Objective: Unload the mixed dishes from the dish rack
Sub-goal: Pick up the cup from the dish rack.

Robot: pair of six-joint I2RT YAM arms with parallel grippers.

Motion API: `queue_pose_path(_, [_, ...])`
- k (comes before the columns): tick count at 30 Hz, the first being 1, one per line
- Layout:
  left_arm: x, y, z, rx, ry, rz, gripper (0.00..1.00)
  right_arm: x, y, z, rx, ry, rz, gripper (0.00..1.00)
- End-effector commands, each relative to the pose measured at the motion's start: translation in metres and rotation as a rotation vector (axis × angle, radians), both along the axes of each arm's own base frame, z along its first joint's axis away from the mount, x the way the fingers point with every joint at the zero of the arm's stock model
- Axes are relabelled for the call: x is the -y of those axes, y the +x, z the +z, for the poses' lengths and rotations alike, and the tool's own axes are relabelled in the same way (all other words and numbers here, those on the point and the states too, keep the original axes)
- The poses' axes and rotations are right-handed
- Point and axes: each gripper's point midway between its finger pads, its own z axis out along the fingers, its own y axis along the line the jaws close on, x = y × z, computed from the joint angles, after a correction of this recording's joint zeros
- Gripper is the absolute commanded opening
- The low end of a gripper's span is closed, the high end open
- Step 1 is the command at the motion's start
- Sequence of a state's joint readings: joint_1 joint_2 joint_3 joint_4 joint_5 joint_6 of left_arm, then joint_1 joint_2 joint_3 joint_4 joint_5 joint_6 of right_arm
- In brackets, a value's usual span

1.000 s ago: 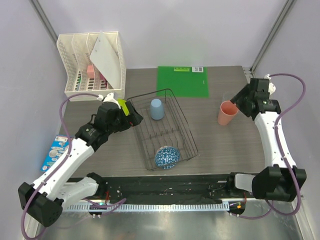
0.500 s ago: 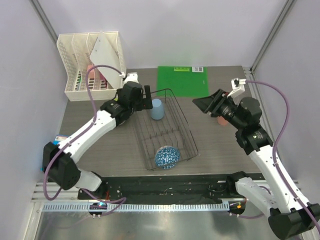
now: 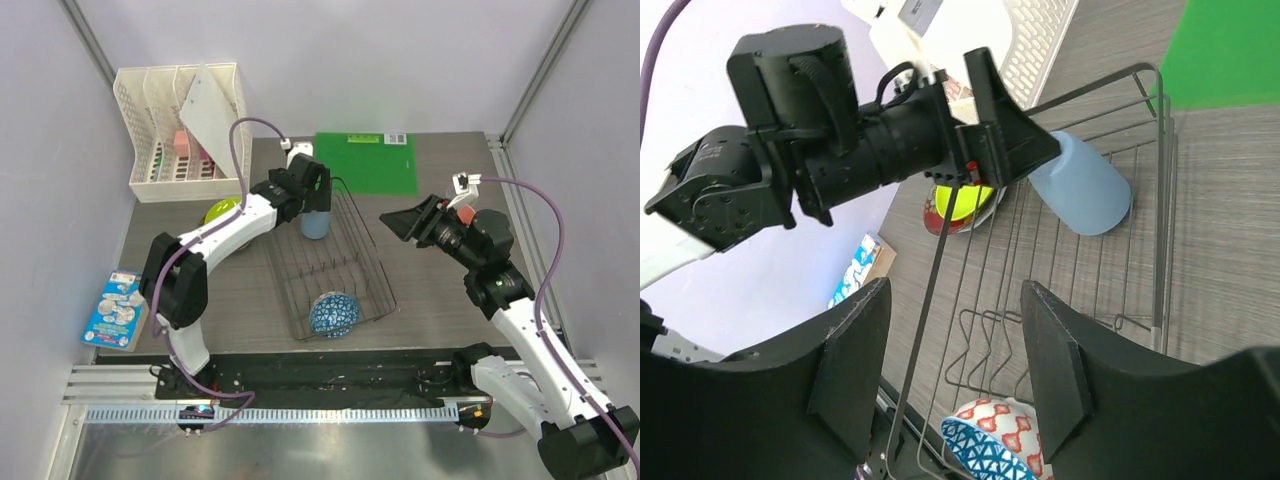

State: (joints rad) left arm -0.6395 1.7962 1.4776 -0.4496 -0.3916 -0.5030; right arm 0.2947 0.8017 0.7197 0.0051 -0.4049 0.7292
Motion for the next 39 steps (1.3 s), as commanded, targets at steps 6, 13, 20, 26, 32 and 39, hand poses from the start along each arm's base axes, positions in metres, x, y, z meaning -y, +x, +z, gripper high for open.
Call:
queue_pose_path(6, [0.03,0.018,-0.009,-0.001,-0.044,-0.041,1.0,-0.007,-0.001,-0.001,0.044,0.021,0.036,0.6])
queue_pose_path(13, [0.029,0.014,-0.034,-0.051,-0.009,-0.054,1.0,-0.008,0.005,-0.01,0.02,0.019,0.031,0.6])
queue_pose_path(20, [0.024,0.006,-0.033,-0.041,-0.008,-0.071,0.33,-0.007,0.008,-0.012,0.017,0.016,0.019,0.59])
queue_pose_path(26, [0.016,-0.003,0.003,0.0,-0.027,-0.068,0.0,-0.003,0.003,-0.002,0.032,0.004,0.009,0.59])
queue_pose_path(32, [0.022,-0.046,0.156,0.276,-0.504,-0.242,0.0,0.025,0.007,-0.011,0.031,-0.063,-0.156,0.6])
queue_pose_path(39, [0.061,-0.148,0.237,0.159,-1.127,-0.796,0.0,0.001,-0.014,0.015,0.155,0.161,0.001,0.63])
